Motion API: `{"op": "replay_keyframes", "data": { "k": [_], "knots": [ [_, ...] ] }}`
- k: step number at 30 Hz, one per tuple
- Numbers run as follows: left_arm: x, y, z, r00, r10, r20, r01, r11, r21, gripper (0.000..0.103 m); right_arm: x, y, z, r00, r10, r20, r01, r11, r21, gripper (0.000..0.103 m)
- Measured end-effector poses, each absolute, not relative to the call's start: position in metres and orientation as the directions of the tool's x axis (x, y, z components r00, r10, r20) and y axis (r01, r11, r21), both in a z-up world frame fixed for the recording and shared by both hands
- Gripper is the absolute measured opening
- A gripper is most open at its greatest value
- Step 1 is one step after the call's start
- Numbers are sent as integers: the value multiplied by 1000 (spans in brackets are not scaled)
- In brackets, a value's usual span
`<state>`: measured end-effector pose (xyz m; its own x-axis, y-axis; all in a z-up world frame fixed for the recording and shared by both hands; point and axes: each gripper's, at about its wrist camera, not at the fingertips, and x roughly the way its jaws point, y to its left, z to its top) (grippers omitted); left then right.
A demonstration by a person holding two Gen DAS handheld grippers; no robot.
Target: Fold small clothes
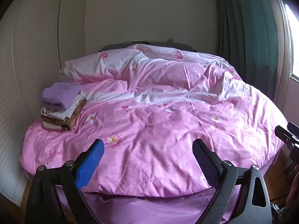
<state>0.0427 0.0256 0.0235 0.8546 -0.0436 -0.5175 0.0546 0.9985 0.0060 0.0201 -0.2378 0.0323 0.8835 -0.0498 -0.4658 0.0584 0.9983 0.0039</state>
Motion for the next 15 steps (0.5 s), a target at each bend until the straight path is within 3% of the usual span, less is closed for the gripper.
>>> {"op": "replay_keyframes", "data": {
  "k": [15],
  "knots": [
    [33, 22, 13, 860, -15, -510, 43, 998, 43, 101, 15, -238, 22, 882, -47, -468, 49, 999, -7, 85]
  ]
}}
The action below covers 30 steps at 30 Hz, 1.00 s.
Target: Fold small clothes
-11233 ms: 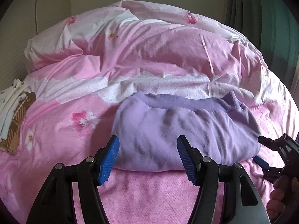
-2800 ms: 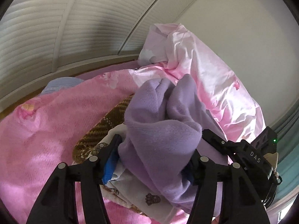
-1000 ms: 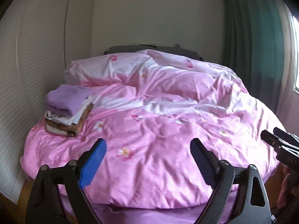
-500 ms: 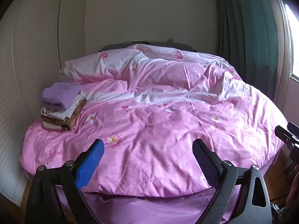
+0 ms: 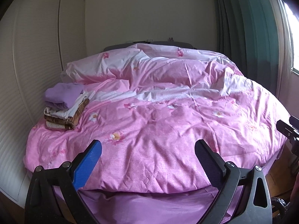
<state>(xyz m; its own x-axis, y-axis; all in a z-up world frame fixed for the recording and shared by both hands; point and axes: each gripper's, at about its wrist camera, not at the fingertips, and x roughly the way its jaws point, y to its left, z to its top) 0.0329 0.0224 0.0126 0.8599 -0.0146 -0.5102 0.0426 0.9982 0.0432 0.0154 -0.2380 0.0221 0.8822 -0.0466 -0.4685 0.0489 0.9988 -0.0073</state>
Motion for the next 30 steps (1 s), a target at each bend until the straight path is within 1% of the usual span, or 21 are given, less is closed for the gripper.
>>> {"op": "replay_keyframes", "data": {
  "k": [30],
  "knots": [
    [31, 26, 16, 860, -15, -509, 41, 998, 41, 102, 11, -235, 31, 890, -36, -455, 37, 999, -6, 85]
  ]
}}
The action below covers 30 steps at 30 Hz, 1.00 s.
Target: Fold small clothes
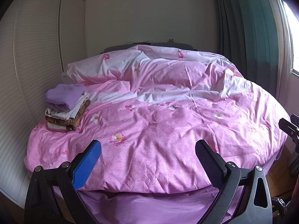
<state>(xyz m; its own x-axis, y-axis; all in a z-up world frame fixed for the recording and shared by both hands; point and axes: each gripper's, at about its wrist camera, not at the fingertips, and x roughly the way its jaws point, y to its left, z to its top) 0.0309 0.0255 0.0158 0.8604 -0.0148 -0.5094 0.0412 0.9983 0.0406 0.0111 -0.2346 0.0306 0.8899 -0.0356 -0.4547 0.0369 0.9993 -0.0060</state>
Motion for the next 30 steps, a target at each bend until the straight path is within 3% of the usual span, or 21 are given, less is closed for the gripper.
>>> {"op": "replay_keyframes", "data": {
  "k": [30],
  "knots": [
    [31, 26, 14, 849, -24, -528, 61, 997, 54, 103, 11, -233, 29, 889, -37, -456, 39, 999, -4, 85]
  ]
}}
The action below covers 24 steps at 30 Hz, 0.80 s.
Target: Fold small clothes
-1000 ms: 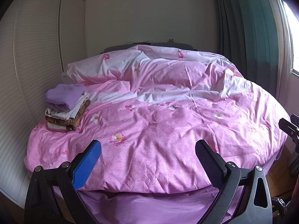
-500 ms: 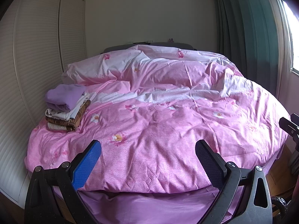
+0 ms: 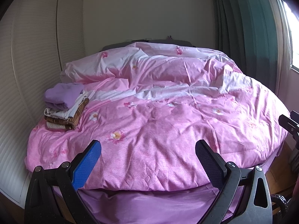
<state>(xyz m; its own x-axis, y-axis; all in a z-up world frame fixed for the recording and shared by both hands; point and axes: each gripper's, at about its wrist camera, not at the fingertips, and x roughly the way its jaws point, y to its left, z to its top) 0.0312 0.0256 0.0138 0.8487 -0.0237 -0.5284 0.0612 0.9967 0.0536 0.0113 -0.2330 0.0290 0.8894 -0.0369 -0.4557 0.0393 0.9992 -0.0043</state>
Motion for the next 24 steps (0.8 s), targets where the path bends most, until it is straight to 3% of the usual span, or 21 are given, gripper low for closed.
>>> {"op": "replay_keyframes", "data": {
  "k": [24],
  "knots": [
    [35, 24, 7, 825, -60, -562, 92, 995, 29, 103, 9, -226, 32, 889, -38, -455, 39, 999, -6, 85]
  ]
}}
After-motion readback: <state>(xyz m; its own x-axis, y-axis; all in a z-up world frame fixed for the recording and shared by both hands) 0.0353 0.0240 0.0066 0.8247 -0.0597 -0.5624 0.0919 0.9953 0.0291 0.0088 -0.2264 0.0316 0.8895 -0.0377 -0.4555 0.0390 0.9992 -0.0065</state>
